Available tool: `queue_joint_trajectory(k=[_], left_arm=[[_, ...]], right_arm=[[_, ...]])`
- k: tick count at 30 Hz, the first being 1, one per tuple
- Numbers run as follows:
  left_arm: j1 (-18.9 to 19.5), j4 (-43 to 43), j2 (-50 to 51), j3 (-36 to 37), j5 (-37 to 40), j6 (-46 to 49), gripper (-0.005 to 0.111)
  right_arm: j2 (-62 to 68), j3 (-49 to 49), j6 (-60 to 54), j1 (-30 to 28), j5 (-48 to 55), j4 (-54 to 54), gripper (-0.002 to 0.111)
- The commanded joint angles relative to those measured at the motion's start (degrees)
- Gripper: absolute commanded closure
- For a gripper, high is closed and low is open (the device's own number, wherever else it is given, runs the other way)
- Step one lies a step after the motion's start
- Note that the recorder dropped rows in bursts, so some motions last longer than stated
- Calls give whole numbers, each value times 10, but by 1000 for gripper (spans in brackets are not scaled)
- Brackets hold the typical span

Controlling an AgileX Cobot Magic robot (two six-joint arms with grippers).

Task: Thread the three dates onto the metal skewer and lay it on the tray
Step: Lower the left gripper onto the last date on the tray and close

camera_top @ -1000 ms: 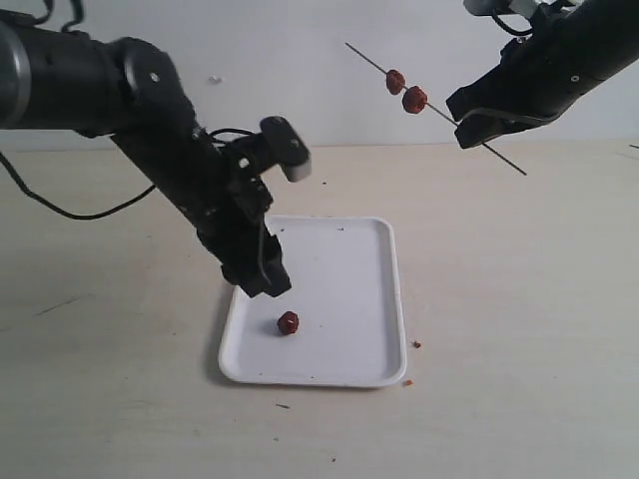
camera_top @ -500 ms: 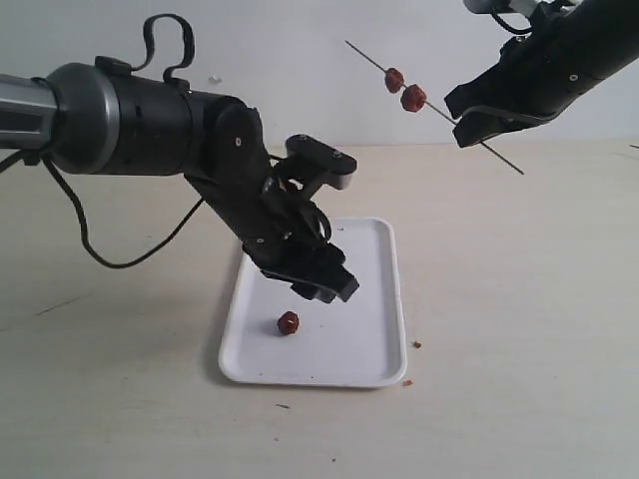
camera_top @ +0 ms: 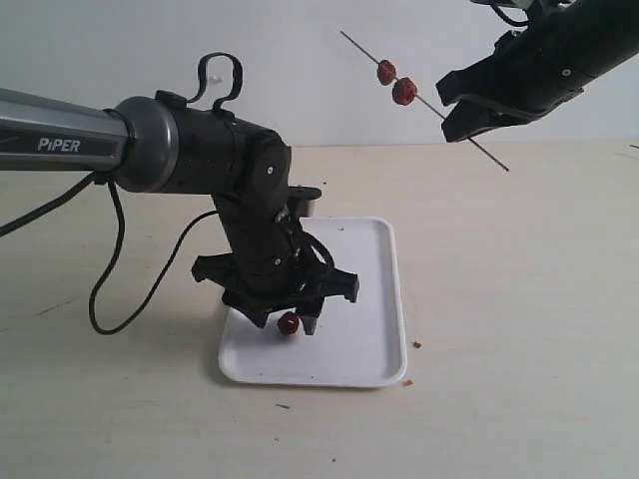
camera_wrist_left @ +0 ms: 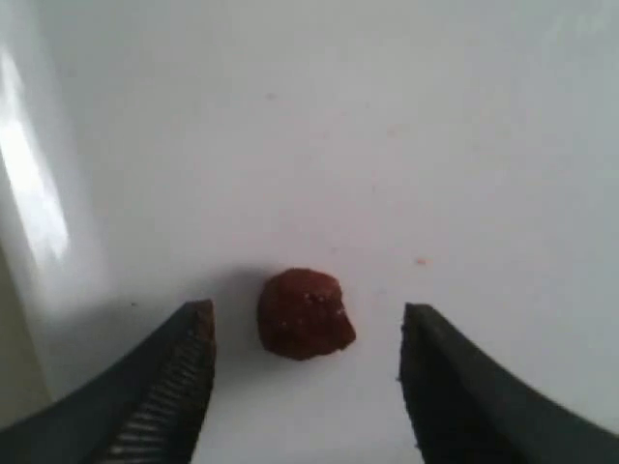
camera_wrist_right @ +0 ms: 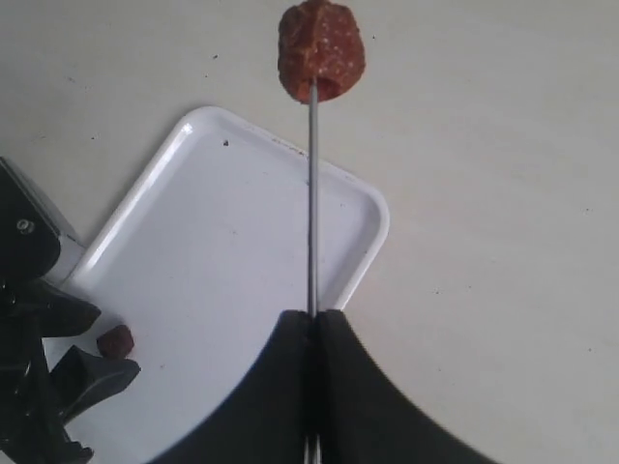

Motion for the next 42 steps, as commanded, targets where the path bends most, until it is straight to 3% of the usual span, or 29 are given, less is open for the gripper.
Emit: queue_joint_trajectory(k=[1,13,23,42], left_arm=[[-2,-35,5,-4,5,-6,50],[-2,-29,31,-4,-27,-8,51],[-2,-16,31,-4,-31,2,72],[-2,7,31,-4,-26,25,72]], right_arm=[[-4,-2,-1,-1,1,14,108],[-4,-2,-9,-1,12,20,108],[-4,-2,-9,-1,13,20,108],[-4,-2,-9,-1,15,20,108]])
